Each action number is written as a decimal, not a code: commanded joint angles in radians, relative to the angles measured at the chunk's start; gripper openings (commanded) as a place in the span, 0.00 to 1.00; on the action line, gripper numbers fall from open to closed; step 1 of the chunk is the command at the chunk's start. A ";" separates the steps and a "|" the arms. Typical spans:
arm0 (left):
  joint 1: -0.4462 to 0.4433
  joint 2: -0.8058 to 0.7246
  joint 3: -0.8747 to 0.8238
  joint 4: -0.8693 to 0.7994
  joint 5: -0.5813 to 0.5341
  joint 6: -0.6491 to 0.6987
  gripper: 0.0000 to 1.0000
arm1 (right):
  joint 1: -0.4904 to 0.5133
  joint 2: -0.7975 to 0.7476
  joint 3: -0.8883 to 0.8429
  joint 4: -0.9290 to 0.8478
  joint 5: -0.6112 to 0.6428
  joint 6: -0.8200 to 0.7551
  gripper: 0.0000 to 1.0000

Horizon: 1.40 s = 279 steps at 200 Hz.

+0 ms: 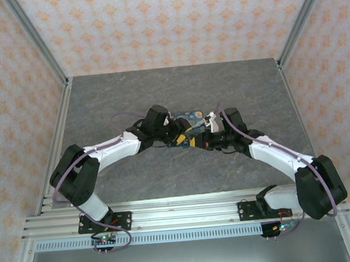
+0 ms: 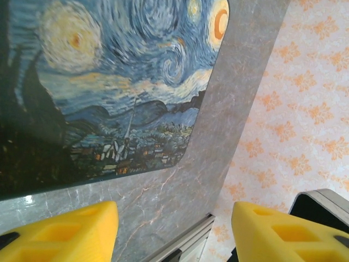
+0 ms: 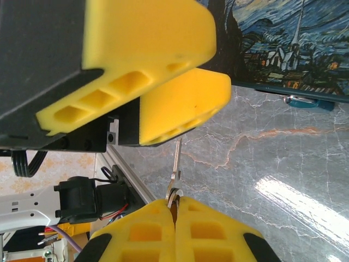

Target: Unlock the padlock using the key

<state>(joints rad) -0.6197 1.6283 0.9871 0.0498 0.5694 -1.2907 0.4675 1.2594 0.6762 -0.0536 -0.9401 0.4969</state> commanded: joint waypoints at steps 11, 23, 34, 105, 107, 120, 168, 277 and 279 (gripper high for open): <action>-0.016 0.007 0.020 0.037 0.009 -0.012 0.50 | -0.011 0.005 -0.020 0.055 -0.003 -0.007 0.00; -0.021 0.006 0.018 0.039 0.007 -0.012 0.46 | -0.015 0.005 -0.022 0.058 -0.003 -0.006 0.00; -0.025 0.008 0.016 0.038 0.006 -0.010 0.44 | -0.017 0.004 -0.025 0.060 -0.003 -0.005 0.00; -0.037 0.018 0.008 0.048 0.001 -0.010 0.35 | -0.030 0.004 -0.050 0.125 0.003 0.032 0.00; -0.037 0.019 0.007 0.049 0.001 -0.011 0.35 | -0.032 0.004 -0.049 0.126 0.003 0.033 0.00; -0.037 0.022 0.009 0.050 0.001 -0.009 0.34 | -0.031 0.006 -0.050 0.131 0.003 0.035 0.00; -0.041 0.046 0.013 0.056 0.001 -0.010 0.34 | -0.033 0.009 -0.058 0.149 0.001 0.047 0.00; -0.051 0.047 0.031 0.043 -0.009 -0.008 0.05 | -0.043 0.020 -0.075 0.183 0.002 0.057 0.00; -0.051 0.048 0.031 0.042 -0.009 -0.008 0.05 | -0.044 0.021 -0.076 0.184 0.002 0.057 0.00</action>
<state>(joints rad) -0.6613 1.6760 0.9890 0.0887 0.5682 -1.3087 0.4393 1.2747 0.6128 0.0635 -0.9405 0.5465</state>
